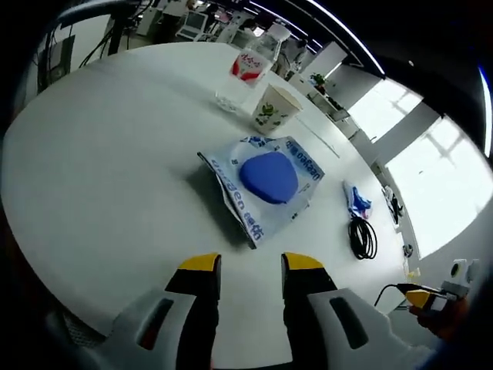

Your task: Arrange the tabletop items into an orderly group along one side of the table until the central work area is clear of visible clutter.

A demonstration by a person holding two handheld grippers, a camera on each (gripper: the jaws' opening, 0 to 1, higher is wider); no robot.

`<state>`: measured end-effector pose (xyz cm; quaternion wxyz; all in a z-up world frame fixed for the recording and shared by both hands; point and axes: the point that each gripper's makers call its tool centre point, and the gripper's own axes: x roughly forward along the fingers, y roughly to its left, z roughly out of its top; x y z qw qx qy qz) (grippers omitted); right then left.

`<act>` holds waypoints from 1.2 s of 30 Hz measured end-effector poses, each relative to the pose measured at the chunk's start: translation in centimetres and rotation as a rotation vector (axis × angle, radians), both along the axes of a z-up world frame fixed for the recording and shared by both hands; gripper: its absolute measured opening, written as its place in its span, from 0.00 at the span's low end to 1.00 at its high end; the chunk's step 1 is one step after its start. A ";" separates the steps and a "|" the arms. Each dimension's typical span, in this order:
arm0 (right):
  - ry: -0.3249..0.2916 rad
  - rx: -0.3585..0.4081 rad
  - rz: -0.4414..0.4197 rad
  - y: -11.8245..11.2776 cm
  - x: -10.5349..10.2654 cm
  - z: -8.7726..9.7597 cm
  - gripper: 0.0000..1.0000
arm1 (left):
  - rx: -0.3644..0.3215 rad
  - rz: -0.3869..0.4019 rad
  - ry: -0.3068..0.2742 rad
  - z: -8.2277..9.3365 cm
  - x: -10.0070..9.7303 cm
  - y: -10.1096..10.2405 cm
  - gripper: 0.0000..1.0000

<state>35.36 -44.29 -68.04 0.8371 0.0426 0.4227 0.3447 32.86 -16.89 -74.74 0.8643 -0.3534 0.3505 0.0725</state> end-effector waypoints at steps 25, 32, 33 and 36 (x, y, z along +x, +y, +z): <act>0.010 -0.019 0.081 1.6 -2.8 0.1 0.39 | -0.069 0.062 -0.008 -0.8 2.1 0.1 0.16; 0.013 -0.016 0.069 1.5 -3.1 0.2 0.39 | -0.083 0.065 -0.003 -1.2 2.6 0.2 0.11; 0.014 -0.016 0.069 1.5 -3.2 0.2 0.39 | -0.084 0.066 0.000 -1.2 2.6 0.2 0.10; 0.022 -0.016 0.062 1.4 -3.4 0.0 0.39 | -0.084 0.065 0.014 -1.3 2.5 0.2 0.03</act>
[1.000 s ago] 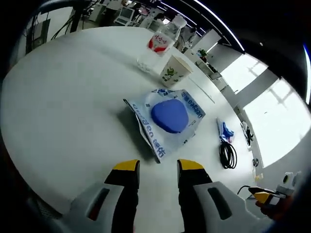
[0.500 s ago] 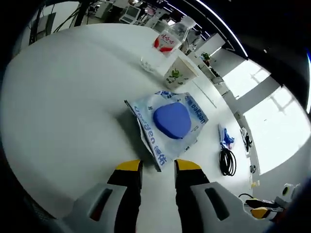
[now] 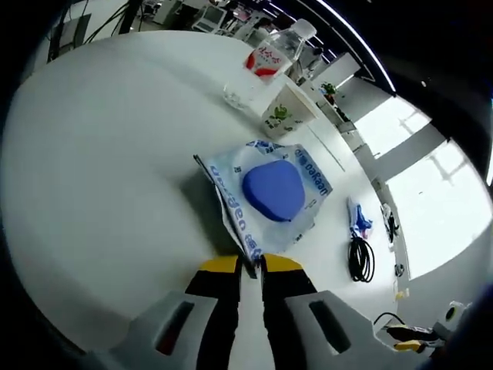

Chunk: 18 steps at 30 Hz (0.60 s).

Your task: Arrange the tabletop items into an orderly group along one side of the table until the central work area is clear of visible clutter.

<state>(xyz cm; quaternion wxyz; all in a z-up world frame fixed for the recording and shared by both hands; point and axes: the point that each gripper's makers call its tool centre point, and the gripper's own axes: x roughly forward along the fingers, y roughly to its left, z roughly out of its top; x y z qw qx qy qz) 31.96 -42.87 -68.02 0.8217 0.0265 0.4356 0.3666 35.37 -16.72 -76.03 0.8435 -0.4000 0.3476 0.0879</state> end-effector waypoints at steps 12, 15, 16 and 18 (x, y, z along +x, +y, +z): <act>0.013 -0.001 -0.007 0.2 -0.3 -0.2 0.38 | 0.006 -0.065 0.004 0.1 -0.7 -0.8 0.00; 0.012 -0.004 -0.001 0.3 -0.3 -0.2 0.38 | 0.012 -0.098 0.028 0.0 -1.3 -1.3 0.00; 0.013 -0.003 0.000 0.3 -0.3 -0.3 0.38 | 0.011 -0.094 0.025 0.1 -1.3 -1.3 0.00; 0.015 -0.004 0.005 0.5 -0.4 -0.4 0.38 | 0.023 -0.117 0.038 0.0 -1.4 -1.4 0.00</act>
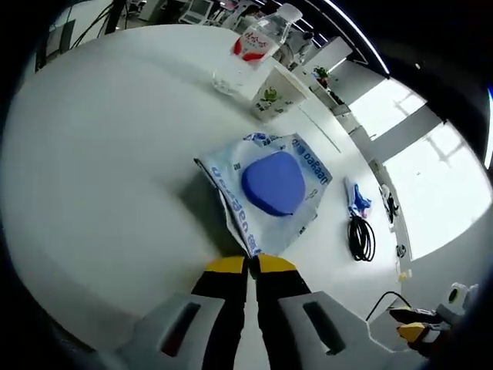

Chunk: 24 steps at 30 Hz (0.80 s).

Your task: Arrange the tabletop items into an orderly group along one side of the table until the central work area is clear of visible clutter.

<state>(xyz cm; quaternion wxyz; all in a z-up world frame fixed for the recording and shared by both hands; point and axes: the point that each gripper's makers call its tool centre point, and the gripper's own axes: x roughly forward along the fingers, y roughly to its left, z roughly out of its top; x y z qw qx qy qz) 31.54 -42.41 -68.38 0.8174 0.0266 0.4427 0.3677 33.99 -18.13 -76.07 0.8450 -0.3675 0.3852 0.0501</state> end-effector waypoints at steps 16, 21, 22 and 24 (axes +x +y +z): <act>0.012 -0.007 -0.017 -0.6 0.1 -0.8 0.38 | 0.086 -0.233 0.076 -0.1 -2.9 -1.8 0.00; 0.013 -0.008 -0.005 -0.3 0.0 -1.0 0.38 | 0.135 -0.312 0.111 0.1 -4.4 -1.5 0.00; 0.015 -0.009 -0.002 -0.3 0.0 -1.1 0.38 | 0.139 -0.320 0.115 0.1 -4.6 -1.4 0.00; 0.018 -0.012 0.004 -0.2 0.0 -1.3 0.38 | 0.153 -0.336 0.128 0.0 -5.0 -1.0 0.00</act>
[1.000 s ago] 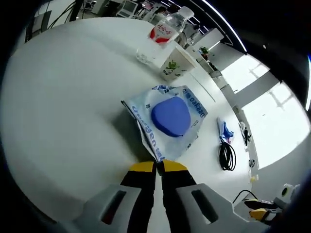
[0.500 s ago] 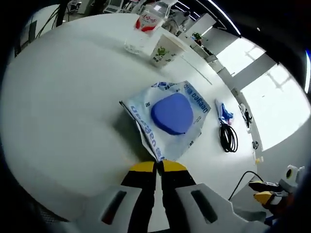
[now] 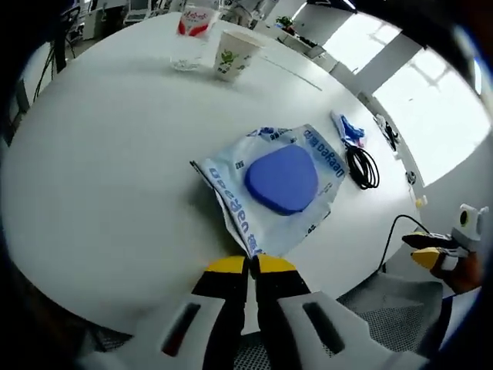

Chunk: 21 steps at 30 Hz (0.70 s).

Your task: Arrange the tabletop items into an orderly group along one side of the table until the central work area is clear of visible clutter.

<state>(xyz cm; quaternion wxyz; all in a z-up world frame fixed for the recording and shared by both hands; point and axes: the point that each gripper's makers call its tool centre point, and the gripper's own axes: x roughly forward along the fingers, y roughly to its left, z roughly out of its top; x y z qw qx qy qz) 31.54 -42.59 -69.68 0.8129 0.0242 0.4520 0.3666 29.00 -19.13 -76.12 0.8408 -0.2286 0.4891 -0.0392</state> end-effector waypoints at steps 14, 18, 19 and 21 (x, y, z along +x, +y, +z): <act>0.009 -0.006 0.008 0.1 -0.1 -0.5 0.37 | 0.043 -0.084 0.027 0.0 -1.6 1.5 0.00; 0.009 -0.004 0.008 0.1 0.0 -0.5 0.37 | 0.030 -0.074 0.028 0.0 -1.9 2.3 0.00; 0.010 -0.003 0.006 0.1 0.0 -0.5 0.37 | 0.028 -0.067 0.029 0.0 -1.9 2.6 0.00; 0.016 -0.003 0.008 0.1 -0.1 -0.6 0.37 | 0.032 -0.059 0.032 0.1 -2.2 3.0 0.00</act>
